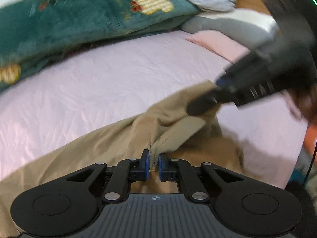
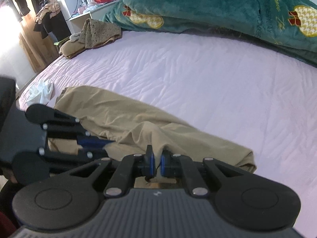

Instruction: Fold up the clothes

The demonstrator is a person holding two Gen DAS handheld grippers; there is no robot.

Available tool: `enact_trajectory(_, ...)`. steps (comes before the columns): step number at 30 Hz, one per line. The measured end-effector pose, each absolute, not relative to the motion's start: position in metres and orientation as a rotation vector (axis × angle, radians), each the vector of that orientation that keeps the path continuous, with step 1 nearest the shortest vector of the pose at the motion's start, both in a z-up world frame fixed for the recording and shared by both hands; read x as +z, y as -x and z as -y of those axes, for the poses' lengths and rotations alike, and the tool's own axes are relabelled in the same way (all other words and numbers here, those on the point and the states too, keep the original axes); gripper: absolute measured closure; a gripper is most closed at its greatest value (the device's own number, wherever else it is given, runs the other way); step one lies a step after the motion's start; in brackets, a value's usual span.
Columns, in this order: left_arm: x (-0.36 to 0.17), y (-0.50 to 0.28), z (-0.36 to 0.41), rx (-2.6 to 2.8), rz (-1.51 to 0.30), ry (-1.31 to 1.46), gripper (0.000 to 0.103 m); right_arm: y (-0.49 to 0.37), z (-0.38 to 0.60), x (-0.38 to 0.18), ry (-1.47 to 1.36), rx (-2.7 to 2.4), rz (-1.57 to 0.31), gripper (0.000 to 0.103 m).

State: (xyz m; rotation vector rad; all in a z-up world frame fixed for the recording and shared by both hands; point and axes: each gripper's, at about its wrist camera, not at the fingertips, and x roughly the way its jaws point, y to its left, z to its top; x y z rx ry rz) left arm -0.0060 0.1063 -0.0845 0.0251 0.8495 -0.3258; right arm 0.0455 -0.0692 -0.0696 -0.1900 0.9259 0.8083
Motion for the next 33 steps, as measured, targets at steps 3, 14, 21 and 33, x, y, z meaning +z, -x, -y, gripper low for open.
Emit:
enact_trajectory(3, -0.077, -0.001, -0.114, -0.31, -0.867, 0.052, 0.094, -0.054, 0.067, -0.065, 0.194, 0.798, -0.929, 0.095)
enact_trajectory(14, -0.072, -0.051, -0.135, -0.145, -0.785, 0.111, 0.094, -0.103, 0.059, -0.066, 0.119, 0.784, -0.894, 0.095)
enact_trajectory(21, -0.06, -0.098, -0.139, -0.071, -0.673, 0.089, 0.094, -0.144, 0.052, -0.07, 0.085, 0.764, -0.826, 0.095)
enact_trajectory(33, -0.094, -0.17, -0.153, 0.024, -0.682, 0.011, 0.081, -0.209, 0.041, -0.114, 0.011, 0.76, -0.862, 0.091)
